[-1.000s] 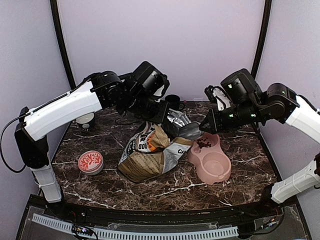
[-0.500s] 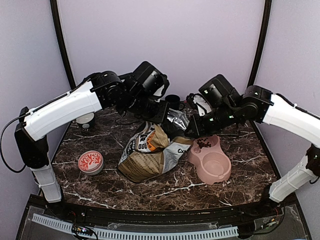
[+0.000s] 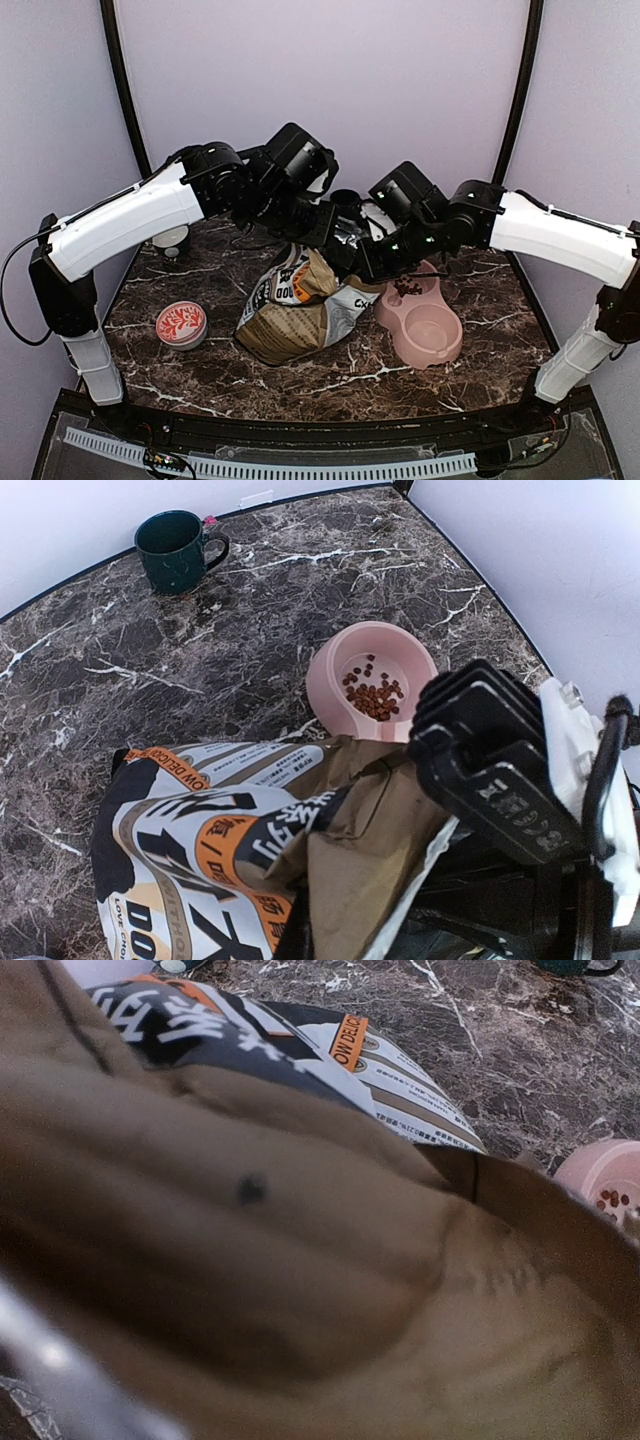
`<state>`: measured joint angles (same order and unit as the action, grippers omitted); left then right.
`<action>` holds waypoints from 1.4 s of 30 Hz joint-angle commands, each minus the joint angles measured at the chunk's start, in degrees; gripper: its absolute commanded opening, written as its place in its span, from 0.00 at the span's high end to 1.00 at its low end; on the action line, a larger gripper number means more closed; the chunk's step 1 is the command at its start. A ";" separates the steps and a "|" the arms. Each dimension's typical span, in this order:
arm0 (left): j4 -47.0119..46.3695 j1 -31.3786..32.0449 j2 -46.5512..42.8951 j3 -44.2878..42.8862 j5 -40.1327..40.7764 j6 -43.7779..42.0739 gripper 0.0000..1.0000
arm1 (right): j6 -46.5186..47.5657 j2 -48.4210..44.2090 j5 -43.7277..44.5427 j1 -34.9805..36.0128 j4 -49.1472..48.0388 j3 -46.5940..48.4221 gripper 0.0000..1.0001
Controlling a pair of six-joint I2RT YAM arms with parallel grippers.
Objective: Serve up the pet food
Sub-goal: Collect the pet food from the pet food bag.
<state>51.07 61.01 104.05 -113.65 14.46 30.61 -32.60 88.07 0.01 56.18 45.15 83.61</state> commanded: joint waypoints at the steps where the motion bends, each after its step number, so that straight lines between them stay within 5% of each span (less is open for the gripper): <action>1: 0.35 0.24 -1.22 -1.74 1.00 -1.14 1.00 | 1.30 2.07 -0.16 -1.42 -1.31 -2.82 1.00; 12: 0.85 0.25 -1.37 -1.84 1.19 -1.01 1.00 | -1.96 -2.41 -11.09 -5.11 -13.04 -12.44 1.00; 42: 1.06 0.25 -2.44 -1.41 4.17 -1.52 1.00 | -15.34 -21.61 -20.28 -14.16 -34.82 -31.30 1.00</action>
<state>51.16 61.12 104.14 -113.65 16.38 29.93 -46.09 67.79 -20.93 43.81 14.35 53.91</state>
